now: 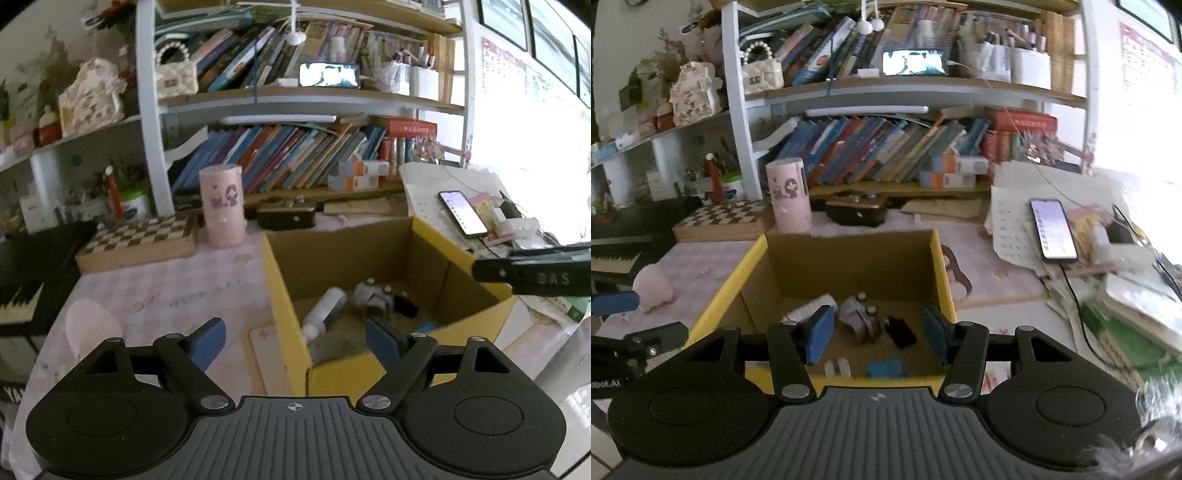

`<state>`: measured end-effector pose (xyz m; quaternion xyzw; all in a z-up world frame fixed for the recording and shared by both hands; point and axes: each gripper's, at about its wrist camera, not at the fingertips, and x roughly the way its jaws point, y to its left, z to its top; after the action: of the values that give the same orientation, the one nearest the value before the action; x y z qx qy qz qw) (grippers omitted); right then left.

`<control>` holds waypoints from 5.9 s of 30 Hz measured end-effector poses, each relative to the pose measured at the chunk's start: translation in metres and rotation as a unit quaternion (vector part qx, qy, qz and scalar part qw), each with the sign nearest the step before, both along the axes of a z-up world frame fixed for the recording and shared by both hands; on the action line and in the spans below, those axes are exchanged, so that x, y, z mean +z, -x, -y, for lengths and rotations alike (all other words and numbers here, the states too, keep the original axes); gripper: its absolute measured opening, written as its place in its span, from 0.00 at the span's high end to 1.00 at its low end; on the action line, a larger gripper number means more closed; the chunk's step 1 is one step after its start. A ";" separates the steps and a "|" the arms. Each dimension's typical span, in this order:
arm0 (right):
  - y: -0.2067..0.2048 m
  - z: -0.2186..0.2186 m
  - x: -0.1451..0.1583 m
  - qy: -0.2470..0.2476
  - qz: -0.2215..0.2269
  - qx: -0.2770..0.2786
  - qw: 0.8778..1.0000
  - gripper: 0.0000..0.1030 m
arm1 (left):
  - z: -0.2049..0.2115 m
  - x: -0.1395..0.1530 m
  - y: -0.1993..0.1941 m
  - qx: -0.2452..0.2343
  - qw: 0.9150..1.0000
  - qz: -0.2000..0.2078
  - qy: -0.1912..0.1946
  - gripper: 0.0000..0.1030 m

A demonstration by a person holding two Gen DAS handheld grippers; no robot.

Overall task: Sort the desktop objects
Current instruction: 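Withdraw both open tools from the yellow box back over the table, then move the right tool to the pink plush pig while the left tool approaches the white box, then close the right tool on the pink pig while the left tool grasps the small white box, then carry the pig and white box in both tools over the yellow box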

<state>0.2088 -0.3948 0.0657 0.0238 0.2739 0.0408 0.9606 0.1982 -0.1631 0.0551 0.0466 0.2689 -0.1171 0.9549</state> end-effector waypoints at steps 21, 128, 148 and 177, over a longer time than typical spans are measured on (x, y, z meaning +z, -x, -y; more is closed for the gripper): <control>0.083 -0.100 -0.042 -0.009 -0.070 -0.030 0.997 0.51 | -0.082 -0.035 0.055 -0.001 0.999 -0.044 -0.006 0.16; -0.147 -0.361 -0.067 -0.004 -0.107 0.235 0.966 0.24 | -0.281 -0.079 -0.089 0.219 0.969 -0.117 0.000 0.14; -0.218 -0.409 -0.088 0.032 -0.124 0.307 0.943 0.21 | -0.283 -0.108 -0.143 0.211 0.966 -0.152 -0.005 0.44; -0.152 -0.343 -0.060 0.005 -0.120 0.234 0.965 0.40 | -0.279 -0.056 -0.073 0.168 0.978 -0.098 0.071 0.47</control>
<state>0.3606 -0.0521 0.0053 -0.0407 0.3855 0.2595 0.8845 0.2713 0.1160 -0.0013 -0.0792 0.3557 0.0225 0.9310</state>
